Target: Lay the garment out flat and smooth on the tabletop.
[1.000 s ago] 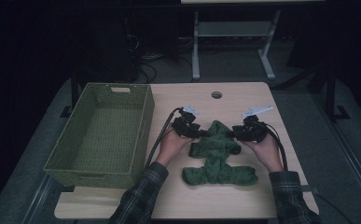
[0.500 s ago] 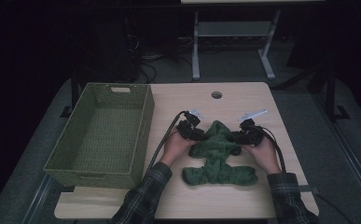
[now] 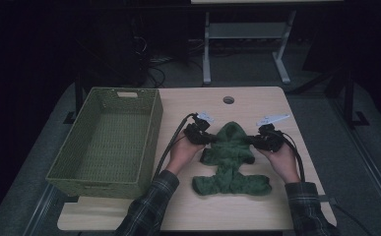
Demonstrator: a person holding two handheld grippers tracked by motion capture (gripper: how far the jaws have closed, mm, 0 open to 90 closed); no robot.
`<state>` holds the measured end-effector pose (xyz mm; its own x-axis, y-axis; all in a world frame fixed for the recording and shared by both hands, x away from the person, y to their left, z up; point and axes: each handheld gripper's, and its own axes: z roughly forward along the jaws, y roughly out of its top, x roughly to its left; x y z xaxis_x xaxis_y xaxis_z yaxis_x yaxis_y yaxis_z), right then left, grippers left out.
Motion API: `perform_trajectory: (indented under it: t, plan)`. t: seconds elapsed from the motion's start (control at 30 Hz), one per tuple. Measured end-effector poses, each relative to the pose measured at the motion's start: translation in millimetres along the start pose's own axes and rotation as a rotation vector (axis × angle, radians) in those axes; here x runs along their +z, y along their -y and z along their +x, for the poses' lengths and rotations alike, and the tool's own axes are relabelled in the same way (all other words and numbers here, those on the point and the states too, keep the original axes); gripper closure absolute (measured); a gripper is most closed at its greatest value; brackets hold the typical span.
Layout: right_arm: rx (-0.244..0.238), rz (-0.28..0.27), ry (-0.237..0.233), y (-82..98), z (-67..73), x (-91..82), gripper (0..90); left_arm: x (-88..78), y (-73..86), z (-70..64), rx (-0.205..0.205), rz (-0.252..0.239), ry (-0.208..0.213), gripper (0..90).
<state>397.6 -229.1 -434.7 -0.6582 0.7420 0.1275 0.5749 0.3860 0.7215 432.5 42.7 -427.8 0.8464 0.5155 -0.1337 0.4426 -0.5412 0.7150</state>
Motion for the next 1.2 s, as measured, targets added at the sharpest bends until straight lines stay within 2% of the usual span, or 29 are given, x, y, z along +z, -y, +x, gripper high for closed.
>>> perform_trajectory:
  t: [0.17,0.27,0.3,0.37,0.43,0.6,0.7,0.9,0.97,1.03,1.13,1.17,1.2]
  plan:
    - [-0.019,-0.083,0.019,-7.7,2.5,-17.0,85.2,-22.9,-3.0,4.7,-0.018,-0.063,-0.072,87.6]
    - [-0.029,-0.111,0.037,-9.3,2.9,-22.5,86.2,-27.6,-0.5,9.8,-0.031,-0.084,-0.113,87.7]
    - [-0.03,-0.11,0.041,-8.8,1.7,-22.2,86.5,-27.3,0.7,11.1,-0.04,-0.087,-0.114,87.7]
    - [-0.022,-0.096,0.04,-6.9,-1.1,-19.2,87.0,-22.8,5.1,14.1,-0.063,-0.092,-0.114,87.8]
    - [-0.007,-0.08,0.049,-3.2,-5.0,-13.0,87.4,-17.5,8.9,17.1,-0.067,-0.074,-0.112,87.9]
    - [0.042,-0.001,0.06,7.3,-16.2,9.6,87.6,1.2,18.2,26.9,-0.083,-0.036,-0.119,88.0]
    - [0.047,0.02,0.072,8.8,-19.9,18.0,87.6,11.0,23.3,32.3,-0.103,-0.028,-0.119,88.1]
    - [0.038,0.055,0.093,12.5,-23.7,32.3,87.5,22.9,27.9,34.8,-0.086,-0.003,-0.134,87.7]
    - [0.039,0.051,0.091,12.8,-24.1,34.1,86.2,23.3,26.9,35.7,-0.08,0.001,-0.13,86.5]
    - [0.028,0.052,0.091,11.9,-23.0,32.5,80.3,20.9,25.3,35.5,-0.085,-0.009,-0.126,83.4]
    - [0.014,0.03,0.102,7.3,-21.7,22.9,71.5,13.2,21.6,34.4,-0.083,-0.022,-0.126,76.8]
    - [0.025,0.026,0.097,5.5,-21.6,18.1,68.5,10.1,20.4,33.8,-0.091,-0.029,-0.12,74.1]
    - [0.026,0.019,0.096,3.8,-22.0,13.3,66.9,5.0,18.6,34.0,-0.082,-0.033,-0.12,71.8]
